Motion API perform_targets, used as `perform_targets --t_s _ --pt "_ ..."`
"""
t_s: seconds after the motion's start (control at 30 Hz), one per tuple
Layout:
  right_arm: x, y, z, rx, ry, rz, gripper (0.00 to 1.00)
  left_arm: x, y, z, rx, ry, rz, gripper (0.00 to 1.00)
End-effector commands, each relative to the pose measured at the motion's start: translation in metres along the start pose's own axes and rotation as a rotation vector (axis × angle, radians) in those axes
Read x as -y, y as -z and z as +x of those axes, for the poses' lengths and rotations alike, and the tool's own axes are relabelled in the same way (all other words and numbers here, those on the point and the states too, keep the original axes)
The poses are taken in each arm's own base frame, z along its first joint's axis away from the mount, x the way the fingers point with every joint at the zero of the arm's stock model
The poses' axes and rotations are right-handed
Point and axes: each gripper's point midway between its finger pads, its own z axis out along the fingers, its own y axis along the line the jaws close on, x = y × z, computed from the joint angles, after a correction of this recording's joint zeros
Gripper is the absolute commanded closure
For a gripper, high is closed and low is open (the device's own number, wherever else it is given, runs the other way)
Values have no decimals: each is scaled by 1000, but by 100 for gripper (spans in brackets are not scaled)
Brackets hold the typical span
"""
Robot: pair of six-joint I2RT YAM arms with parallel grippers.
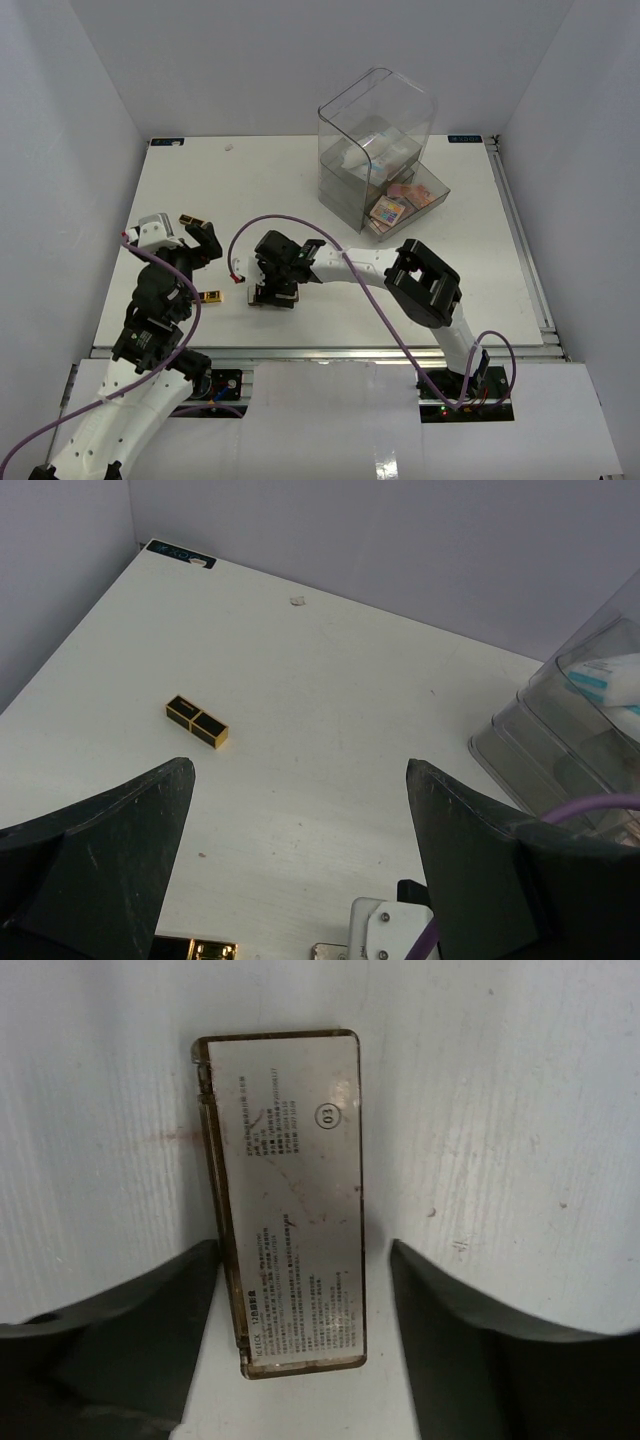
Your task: Organize the makeup
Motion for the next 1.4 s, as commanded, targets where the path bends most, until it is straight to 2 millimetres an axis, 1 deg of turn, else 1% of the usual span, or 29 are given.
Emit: perform_targets --t_s 0.0,0.07,0.1,0.17,0.27,0.3,0.33,0.37,0.4,0.47,0.5,0.53,0.57,0.63,0.7,0.77,0.8,0.87,0.97,1.0,1.13,1.2,1.3,1.37 --pt "-10 -8 6 -12 25 -52 36 3 -1 0 0 -7 21 2" --pt "-16 -6 9 -17 29 -77 46 6 -1 0 -2 -9 34 2" --pt "-17 -4 9 -13 33 -84 48 7 -1 0 -1 -9 43 2" --pt "-21 -1 13 -20 36 -103 58 17 0 2 -10 -19 99 2" --pt "-24 15 9 9 48 -121 72 22 0 4 -17 -25 128 2" --pt "-26 20 13 6 47 -131 74 23 0 3 -17 -23 130 2" --pt "-24 31 10 30 49 -135 76 23 0 3 -15 -23 131 2" --pt "-24 37 11 36 53 -142 78 23 0 2 -14 -22 132 2" --pt "-26 43 15 34 62 -161 79 23 1 1 -10 -21 135 2" --pt "-21 71 11 97 85 -196 82 23 3 -1 -1 -16 143 2" --pt "-19 82 11 115 84 -202 83 24 3 -1 1 -16 149 2" --pt "-16 97 14 139 71 -205 85 26 3 -1 1 -16 158 2" --pt "-17 106 18 153 62 -217 86 28 4 -1 -1 -18 169 2" --pt "-3 134 19 202 55 -171 87 30 3 2 -10 -23 181 2" --pt "9 160 26 245 31 -121 88 34 3 3 -17 -26 199 2" --pt "27 193 41 286 -17 -41 89 38 2 6 -30 -31 219 2" --pt "29 202 44 306 -30 -29 89 39 1 9 -37 -35 225 2" --pt "50 235 66 334 -81 76 89 43 0 12 -53 -41 243 2" --pt "67 262 99 326 -131 195 89 48 -1 16 -71 -49 266 2" --pt "77 276 112 318 -152 261 88 49 -1 17 -74 -51 267 2" --pt "110 304 152 264 -200 450 88 49 -1 17 -75 -51 269 2" --pt "124 315 175 200 -207 531 88 49 -1 18 -77 -52 271 2" --pt "143 324 196 96 -155 627 88 49 -1 19 -80 -53 269 2" --pt "158 331 206 37 -131 695 89 49 -1 19 -79 -53 271 2"
